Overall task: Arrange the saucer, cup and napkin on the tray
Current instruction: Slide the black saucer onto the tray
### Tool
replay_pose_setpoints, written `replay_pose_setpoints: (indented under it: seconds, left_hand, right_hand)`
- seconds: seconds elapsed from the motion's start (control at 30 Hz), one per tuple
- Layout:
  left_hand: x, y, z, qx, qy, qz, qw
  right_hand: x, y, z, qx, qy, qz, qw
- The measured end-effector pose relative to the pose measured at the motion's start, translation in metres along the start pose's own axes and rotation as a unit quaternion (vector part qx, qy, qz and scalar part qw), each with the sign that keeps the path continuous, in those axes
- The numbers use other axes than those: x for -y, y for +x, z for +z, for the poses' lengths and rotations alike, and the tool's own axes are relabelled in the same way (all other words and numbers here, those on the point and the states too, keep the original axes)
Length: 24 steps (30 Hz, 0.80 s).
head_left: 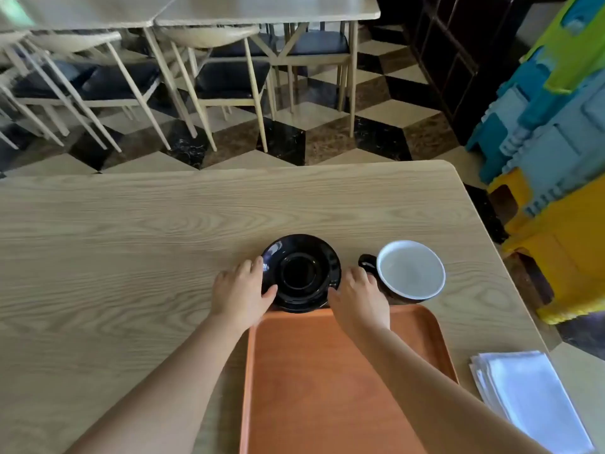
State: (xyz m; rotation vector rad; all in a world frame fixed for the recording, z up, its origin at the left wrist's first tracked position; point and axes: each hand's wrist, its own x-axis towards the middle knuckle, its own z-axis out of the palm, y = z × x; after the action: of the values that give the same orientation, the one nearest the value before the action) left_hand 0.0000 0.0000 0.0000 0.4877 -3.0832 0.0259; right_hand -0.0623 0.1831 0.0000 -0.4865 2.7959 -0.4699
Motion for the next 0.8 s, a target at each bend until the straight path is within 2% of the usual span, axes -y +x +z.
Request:
replay_pose_setpoints:
  seconds: [0.1, 0.17, 0.3, 0.4, 0.5, 0.63, 0.8]
  left_hand:
    - [-0.004, 0.004, 0.005, 0.028, -0.034, -0.030, 0.999]
    - [-0.008, 0.007, 0.006, 0.040, -0.141, -0.078, 0.986]
    - [-0.010, 0.008, 0.011, 0.019, -0.367, -0.146, 0.919]
    - [-0.003, 0.004, 0.005, 0.017, -0.425, -0.194, 0.884]
    - [0.003, -0.015, -0.008, 0.032, -0.517, -0.224, 0.826]
    - [0.008, -0.054, -0.023, 0.048, -0.560, -0.220, 0.797]
    - [0.012, -0.095, -0.018, 0.093, -0.567, -0.253, 0.778]
  right_hand:
    - [0.002, 0.003, 0.001, -0.013, 0.007, 0.011, 1.000]
    - [0.003, 0.005, 0.003, -0.008, 0.027, 0.030, 0.999]
    - [0.005, 0.014, 0.008, 0.005, 0.124, 0.060, 0.990]
    - [0.003, 0.022, 0.007, -0.003, 0.210, 0.088, 0.974]
    - [0.002, 0.012, -0.002, -0.036, 0.269, 0.076, 0.959]
    - [-0.003, -0.022, -0.012, -0.044, 0.311, 0.048, 0.948]
    - [-0.011, -0.068, -0.006, -0.017, 0.390, 0.075, 0.917]
